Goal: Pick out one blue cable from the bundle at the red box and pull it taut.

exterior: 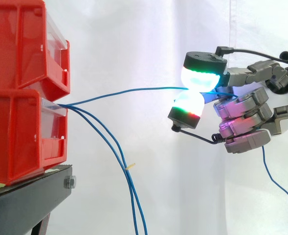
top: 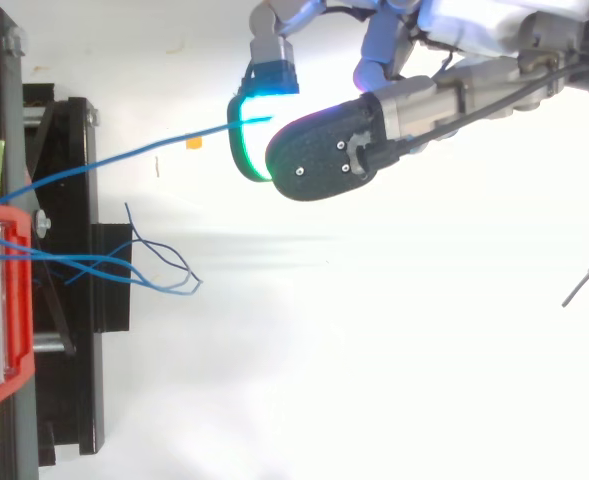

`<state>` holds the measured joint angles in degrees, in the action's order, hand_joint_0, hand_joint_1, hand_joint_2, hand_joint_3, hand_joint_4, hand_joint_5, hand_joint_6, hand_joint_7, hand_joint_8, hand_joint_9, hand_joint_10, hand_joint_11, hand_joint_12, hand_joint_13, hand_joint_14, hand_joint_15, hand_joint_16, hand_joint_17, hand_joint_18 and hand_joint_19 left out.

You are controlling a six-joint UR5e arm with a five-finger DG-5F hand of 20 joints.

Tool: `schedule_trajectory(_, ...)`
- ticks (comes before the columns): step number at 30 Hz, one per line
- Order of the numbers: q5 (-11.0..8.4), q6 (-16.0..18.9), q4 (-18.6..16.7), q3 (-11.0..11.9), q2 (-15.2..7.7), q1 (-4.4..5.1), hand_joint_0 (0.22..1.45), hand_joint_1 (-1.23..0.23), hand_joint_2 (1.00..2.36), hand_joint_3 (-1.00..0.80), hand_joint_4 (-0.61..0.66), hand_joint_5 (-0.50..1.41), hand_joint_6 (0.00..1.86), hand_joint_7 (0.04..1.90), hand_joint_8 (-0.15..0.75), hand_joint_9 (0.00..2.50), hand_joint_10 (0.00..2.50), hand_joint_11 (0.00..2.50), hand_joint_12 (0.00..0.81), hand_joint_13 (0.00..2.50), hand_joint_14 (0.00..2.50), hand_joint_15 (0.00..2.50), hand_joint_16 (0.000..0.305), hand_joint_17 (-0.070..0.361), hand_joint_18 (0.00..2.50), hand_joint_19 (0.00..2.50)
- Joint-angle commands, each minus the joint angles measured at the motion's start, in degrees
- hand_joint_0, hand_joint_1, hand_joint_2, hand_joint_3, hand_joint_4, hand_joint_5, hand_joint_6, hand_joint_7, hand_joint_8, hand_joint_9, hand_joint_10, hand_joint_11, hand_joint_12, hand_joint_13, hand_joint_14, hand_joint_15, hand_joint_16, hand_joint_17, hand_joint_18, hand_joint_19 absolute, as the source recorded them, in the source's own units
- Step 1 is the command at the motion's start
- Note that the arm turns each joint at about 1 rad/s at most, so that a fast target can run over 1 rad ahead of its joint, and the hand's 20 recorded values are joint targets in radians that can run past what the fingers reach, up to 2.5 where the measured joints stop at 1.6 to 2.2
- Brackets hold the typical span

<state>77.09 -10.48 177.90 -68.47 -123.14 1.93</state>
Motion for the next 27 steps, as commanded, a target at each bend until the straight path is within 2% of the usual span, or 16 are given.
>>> schedule_trajectory(1,-0.01,-0.2,0.0,0.0,0.0,0.0,0.66,-0.73,1.02,-0.21,-0.01,-0.17,0.91,1.14,0.255,1.49,0.84,1.6,0.321,1.19,2.22,1.16,0.042,0.095,1.21,1.71)
schedule_trajectory(27,-0.01,-0.2,0.0,0.0,0.0,0.0,0.66,-0.72,1.02,-0.23,-0.01,-0.18,0.9,1.13,0.252,1.48,0.82,1.6,0.322,1.18,2.18,1.19,0.043,0.096,1.2,1.7)
